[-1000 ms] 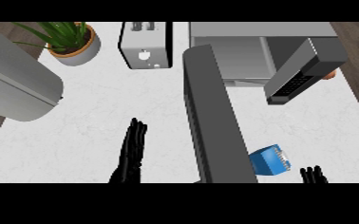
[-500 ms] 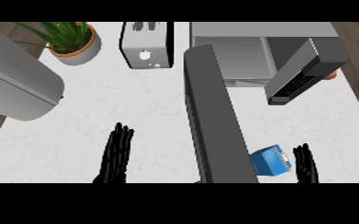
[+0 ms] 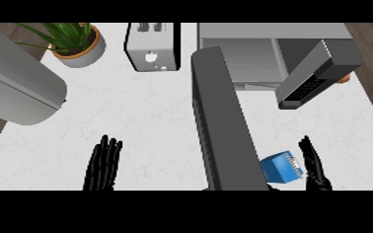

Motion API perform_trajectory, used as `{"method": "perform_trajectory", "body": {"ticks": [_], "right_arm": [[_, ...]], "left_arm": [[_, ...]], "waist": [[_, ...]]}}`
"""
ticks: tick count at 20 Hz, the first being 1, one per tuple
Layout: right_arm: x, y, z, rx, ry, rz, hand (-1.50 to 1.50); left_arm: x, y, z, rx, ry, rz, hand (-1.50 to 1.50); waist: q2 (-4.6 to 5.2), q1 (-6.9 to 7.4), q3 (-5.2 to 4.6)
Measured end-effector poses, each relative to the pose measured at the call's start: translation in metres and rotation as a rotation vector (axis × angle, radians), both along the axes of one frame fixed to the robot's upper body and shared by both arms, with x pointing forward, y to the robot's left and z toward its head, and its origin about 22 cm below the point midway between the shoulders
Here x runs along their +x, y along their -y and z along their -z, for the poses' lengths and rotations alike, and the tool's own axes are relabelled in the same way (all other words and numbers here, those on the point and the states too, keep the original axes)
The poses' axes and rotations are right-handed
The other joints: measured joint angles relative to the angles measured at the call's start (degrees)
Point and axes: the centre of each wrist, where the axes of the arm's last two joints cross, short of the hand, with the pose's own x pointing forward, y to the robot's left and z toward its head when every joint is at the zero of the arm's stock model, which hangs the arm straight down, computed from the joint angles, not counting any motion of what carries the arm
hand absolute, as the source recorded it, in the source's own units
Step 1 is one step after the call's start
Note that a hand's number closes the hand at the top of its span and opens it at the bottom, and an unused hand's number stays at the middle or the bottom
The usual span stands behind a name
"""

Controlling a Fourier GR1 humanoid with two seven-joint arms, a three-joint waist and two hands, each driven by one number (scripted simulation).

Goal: Pick up the milk, place it into the microwave and close the microwave

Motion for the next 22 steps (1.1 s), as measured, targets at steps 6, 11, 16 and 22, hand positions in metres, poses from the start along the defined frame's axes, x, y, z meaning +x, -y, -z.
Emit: {"method": "perform_trajectory", "body": {"ticks": [6,11,16,22], "right_arm": [[0.018,0.007,0.018,-0.005,0.027,0.046,1.50],[0.025,0.016,0.030,-0.068,-0.009,0.061,1.50],[0.057,0.022,0.031,-0.135,-0.050,0.004,1.50],[0.108,0.043,0.021,-0.156,-0.037,-0.093,1.50]], "left_arm": [[-0.002,-0.013,-0.002,0.009,-0.002,-0.004,-1.50],[-0.006,-0.022,-0.006,0.006,-0.008,-0.006,-1.50],[-0.011,-0.030,0.000,0.006,-0.001,-0.006,-1.50],[-0.012,-0.037,0.002,0.003,0.006,0.010,-1.50]], "waist": [[-0.07,-0.03,-0.08],[-0.10,0.04,-0.14],[-0.04,0.43,-0.14],[0.39,1.55,0.08]]}}
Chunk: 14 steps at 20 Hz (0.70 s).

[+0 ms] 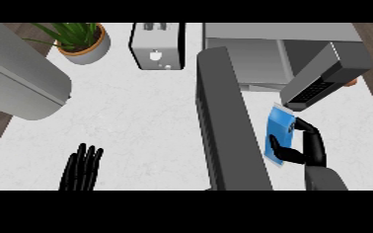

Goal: Pick up the milk, place it into the microwave and close the microwave

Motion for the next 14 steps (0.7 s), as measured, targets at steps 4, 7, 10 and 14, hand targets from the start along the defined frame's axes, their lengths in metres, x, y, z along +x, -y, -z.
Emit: {"method": "perform_trajectory", "body": {"ticks": [4,7,10,14], "right_arm": [[0.014,-0.011,0.001,0.074,0.026,-0.082,1.50],[0.024,-0.024,0.001,0.119,0.030,-0.124,1.50],[0.026,-0.039,0.004,0.156,0.033,-0.154,1.50],[0.032,-0.052,0.000,0.179,0.051,-0.183,1.50]], "left_arm": [[0.002,-0.004,-0.002,-0.001,0.002,-0.009,-1.50],[0.002,-0.011,0.000,-0.007,-0.009,-0.011,-1.50],[0.000,-0.015,0.004,-0.005,-0.017,-0.015,-1.50],[-0.003,-0.021,0.004,-0.010,-0.021,-0.015,-1.50]], "waist": [[0.00,-0.22,0.03],[-0.05,-0.40,0.01],[-0.15,-0.73,-0.01],[-0.27,-1.05,-0.04]]}}
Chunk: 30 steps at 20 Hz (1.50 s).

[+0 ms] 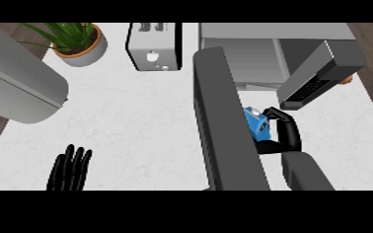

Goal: Pick up the milk, place it into the microwave and close the microwave

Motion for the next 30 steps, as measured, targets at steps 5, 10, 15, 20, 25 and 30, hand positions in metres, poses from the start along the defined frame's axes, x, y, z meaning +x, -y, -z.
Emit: {"method": "perform_trajectory", "body": {"ticks": [5,10,15,20,25,30], "right_arm": [[0.017,-0.022,-0.015,-0.008,0.062,0.000,1.50],[0.036,-0.031,-0.034,-0.048,0.088,0.036,1.50],[0.060,-0.041,-0.059,-0.084,0.078,0.076,1.50],[0.084,-0.040,-0.077,-0.148,0.048,0.105,1.50],[0.103,-0.040,-0.091,-0.276,0.020,0.160,1.50],[0.118,-0.031,-0.107,-0.375,0.006,0.223,1.50]], "left_arm": [[-0.001,-0.008,-0.002,0.002,-0.004,-0.012,-1.50],[0.001,-0.012,-0.001,0.003,-0.010,-0.017,-1.50],[-0.001,-0.016,0.009,-0.003,-0.007,-0.019,-1.50],[0.002,-0.014,0.011,-0.010,-0.009,-0.011,-1.50],[0.006,-0.013,0.009,-0.011,-0.014,0.002,-1.50],[0.010,-0.017,0.007,-0.007,-0.008,0.021,-1.50]], "waist": [[-0.12,-0.30,-0.04],[-0.11,-0.33,-0.04],[-0.13,-0.27,-0.05],[0.08,0.21,-0.03],[0.52,1.24,0.03],[0.97,2.26,0.06]]}}
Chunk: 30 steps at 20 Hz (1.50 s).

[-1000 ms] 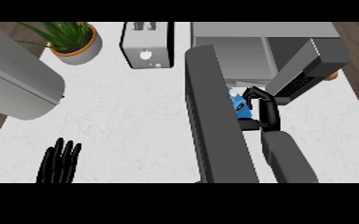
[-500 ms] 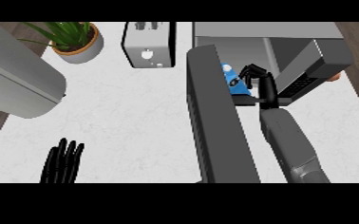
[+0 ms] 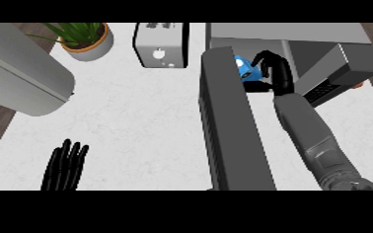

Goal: Pick up the milk, place it into the microwave and close the microwave

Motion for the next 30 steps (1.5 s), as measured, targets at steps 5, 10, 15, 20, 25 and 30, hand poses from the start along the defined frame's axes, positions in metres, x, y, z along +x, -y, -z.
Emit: {"method": "perform_trajectory", "body": {"ticks": [5,10,15,20,25,30], "right_arm": [[0.012,0.005,-0.017,-0.089,0.007,0.070,1.50],[0.018,0.009,-0.026,-0.161,0.043,0.183,1.50],[0.023,0.014,-0.034,-0.227,0.060,0.262,-1.50],[0.025,0.018,-0.039,-0.299,0.059,0.284,-1.50],[0.024,0.016,-0.037,-0.309,0.033,0.237,-1.50],[0.023,0.009,-0.034,-0.252,0.018,0.146,-1.50]], "left_arm": [[0.004,0.000,0.001,0.004,0.003,0.013,-1.50],[0.008,-0.008,0.003,0.074,-0.014,0.009,-1.50],[0.012,-0.009,0.004,0.117,-0.017,0.021,-1.50],[0.017,-0.006,0.003,0.137,-0.016,0.029,-1.50],[0.021,-0.002,0.003,0.143,-0.010,0.036,-1.50],[0.024,0.004,0.007,0.132,-0.009,0.058,-1.50]], "waist": [[0.52,1.13,0.04],[1.12,2.20,0.11],[1.71,3.35,0.13],[2.08,4.13,0.16],[2.24,4.41,0.22],[2.24,4.15,0.26]]}}
